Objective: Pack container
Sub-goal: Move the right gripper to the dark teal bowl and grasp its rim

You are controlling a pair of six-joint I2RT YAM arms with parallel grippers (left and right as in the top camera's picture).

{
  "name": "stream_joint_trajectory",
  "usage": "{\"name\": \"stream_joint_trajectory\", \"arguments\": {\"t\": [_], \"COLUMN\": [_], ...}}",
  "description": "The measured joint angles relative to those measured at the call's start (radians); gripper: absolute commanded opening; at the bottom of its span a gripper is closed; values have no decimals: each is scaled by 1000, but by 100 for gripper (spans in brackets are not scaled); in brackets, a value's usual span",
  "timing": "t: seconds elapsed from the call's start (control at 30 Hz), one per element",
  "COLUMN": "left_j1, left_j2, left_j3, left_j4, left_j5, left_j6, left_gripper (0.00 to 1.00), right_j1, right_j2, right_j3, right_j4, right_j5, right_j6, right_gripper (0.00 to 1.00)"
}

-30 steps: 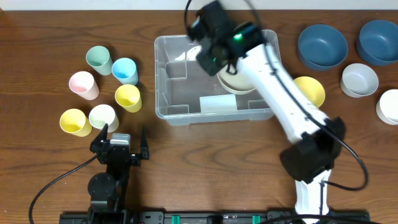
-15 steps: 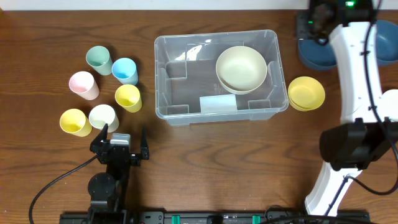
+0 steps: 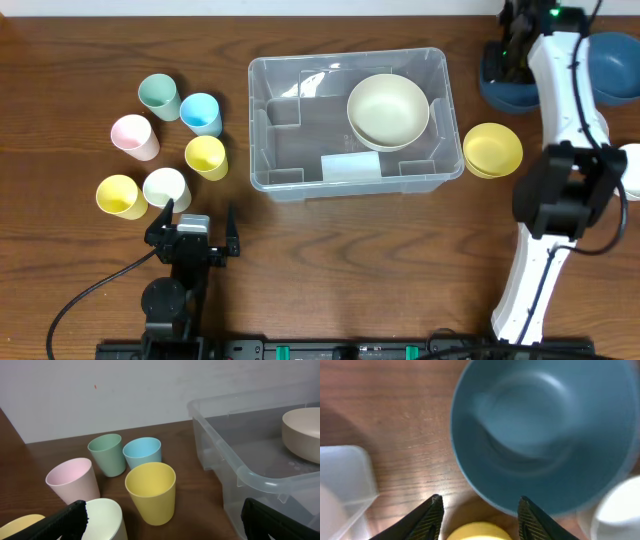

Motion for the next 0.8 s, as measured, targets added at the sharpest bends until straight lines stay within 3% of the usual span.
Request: {"name": "stream_joint_trajectory", "arguments": {"t": [0.17,0.67,0.8], "left_j1": [0,0,0], "left_j2": [0,0,0], "left_j3": [0,0,0], "left_j4": [0,0,0], "left_j5": [0,0,0], "left_j6": [0,0,0], "left_gripper": [98,98,98], "right_j1": [0,0,-1], "right_j2": [66,100,100], "right_j3": [-7,-8,-8], "right_j4": [21,29,20], "right_j5": [0,8,43], "right_j6": [-23,-64,-62], "right_gripper": [45,4,1]}}
